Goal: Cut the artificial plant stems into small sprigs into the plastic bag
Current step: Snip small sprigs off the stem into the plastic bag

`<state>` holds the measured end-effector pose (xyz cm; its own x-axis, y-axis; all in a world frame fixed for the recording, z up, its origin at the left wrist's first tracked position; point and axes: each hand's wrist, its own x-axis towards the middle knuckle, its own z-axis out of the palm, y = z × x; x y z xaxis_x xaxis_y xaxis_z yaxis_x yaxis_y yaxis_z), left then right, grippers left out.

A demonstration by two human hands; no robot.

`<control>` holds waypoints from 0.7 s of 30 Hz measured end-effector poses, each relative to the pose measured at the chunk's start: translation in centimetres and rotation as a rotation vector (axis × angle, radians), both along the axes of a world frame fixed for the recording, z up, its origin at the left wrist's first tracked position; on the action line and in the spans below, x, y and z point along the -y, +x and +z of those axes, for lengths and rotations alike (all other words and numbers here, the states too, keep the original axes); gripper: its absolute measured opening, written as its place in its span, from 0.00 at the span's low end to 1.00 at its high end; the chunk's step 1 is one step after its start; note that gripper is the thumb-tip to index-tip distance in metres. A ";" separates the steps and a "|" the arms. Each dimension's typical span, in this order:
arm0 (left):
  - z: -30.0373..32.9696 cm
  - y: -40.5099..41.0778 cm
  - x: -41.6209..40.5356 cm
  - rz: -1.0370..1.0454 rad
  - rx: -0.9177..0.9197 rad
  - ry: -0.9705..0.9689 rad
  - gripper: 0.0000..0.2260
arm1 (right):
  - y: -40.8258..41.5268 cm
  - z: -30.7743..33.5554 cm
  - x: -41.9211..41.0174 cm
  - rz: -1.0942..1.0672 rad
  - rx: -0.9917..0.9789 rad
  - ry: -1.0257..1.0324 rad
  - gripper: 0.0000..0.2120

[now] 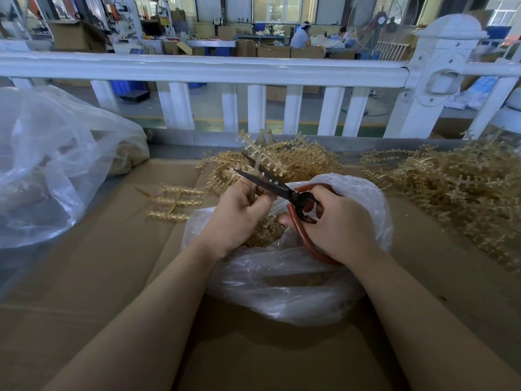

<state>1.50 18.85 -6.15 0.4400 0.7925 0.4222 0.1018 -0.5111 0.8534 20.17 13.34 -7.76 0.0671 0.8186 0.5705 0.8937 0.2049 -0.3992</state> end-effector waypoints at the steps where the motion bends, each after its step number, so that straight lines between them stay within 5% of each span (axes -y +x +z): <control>1: -0.1 0.0 0.0 -0.004 0.006 -0.008 0.06 | 0.0 0.0 0.0 -0.003 0.004 -0.002 0.25; 9: -0.2 0.0 -0.1 0.025 0.239 -0.218 0.06 | 0.2 -0.3 -0.1 -0.036 0.004 0.015 0.27; 21: 0.1 0.1 -0.2 0.155 0.282 -0.098 0.07 | 0.3 -0.5 -0.3 -0.063 0.023 0.017 0.28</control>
<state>1.55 19.00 -6.08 0.1877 0.8838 0.4285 -0.0751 -0.4221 0.9034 20.43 13.67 -8.24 0.1045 0.8035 0.5860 0.9140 0.1547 -0.3751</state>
